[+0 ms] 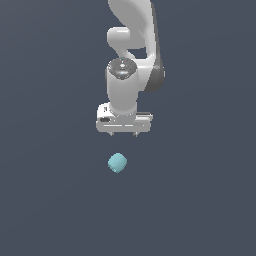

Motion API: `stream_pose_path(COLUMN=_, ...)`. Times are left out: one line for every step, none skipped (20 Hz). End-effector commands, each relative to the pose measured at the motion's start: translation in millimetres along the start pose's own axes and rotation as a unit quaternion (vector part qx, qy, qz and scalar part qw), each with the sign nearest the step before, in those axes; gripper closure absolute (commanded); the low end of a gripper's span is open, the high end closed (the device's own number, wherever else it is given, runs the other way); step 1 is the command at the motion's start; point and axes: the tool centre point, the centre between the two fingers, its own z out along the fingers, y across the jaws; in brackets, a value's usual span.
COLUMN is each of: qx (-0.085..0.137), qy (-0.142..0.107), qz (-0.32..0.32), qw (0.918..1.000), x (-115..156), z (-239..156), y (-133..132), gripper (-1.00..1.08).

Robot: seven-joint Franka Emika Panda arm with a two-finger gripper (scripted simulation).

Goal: Pick up the object and move it to a goal position.

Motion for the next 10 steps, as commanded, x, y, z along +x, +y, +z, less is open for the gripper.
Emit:
stream_pose_path(qx=0.000, qy=0.000, qz=0.000, qw=1.0000, x=0.0, z=0.0, y=0.0, gripper=-0.92)
stream_pose_path(qx=0.000, qy=0.000, qz=0.001, qw=1.0000, x=-0.1, z=-0.1, y=0.0, gripper=-0.92)
stream_pose_path(qx=0.000, qy=0.000, qz=0.002, qw=1.0000, x=-0.3, z=-0.2, y=0.2, gripper=-0.92)
stream_pose_path(qx=0.001, qy=0.000, qz=0.005, qw=1.0000, x=-0.8, z=-0.5, y=0.5, gripper=-0.92)
stream_pose_path(qx=0.002, qy=-0.001, qz=0.009, qw=1.0000, x=-1.3, z=-0.9, y=0.9, gripper=-0.92)
stream_pose_path(qx=0.003, qy=-0.001, qz=0.014, qw=0.9999, x=-2.1, z=-1.5, y=1.4, gripper=-0.92)
stream_pose_path(qx=0.004, qy=-0.001, qz=0.018, qw=0.9998, x=-2.9, z=-2.0, y=1.9, gripper=-0.92)
stream_pose_path(qx=0.005, qy=-0.002, qz=0.021, qw=0.9998, x=-3.5, z=-2.5, y=2.2, gripper=-0.92)
stream_pose_path(qx=0.005, qy=-0.002, qz=0.023, qw=0.9997, x=-4.0, z=-2.9, y=2.3, gripper=-0.92)
stream_pose_path(qx=0.005, qy=-0.002, qz=0.024, qw=0.9997, x=-4.3, z=-3.1, y=2.4, gripper=-0.92)
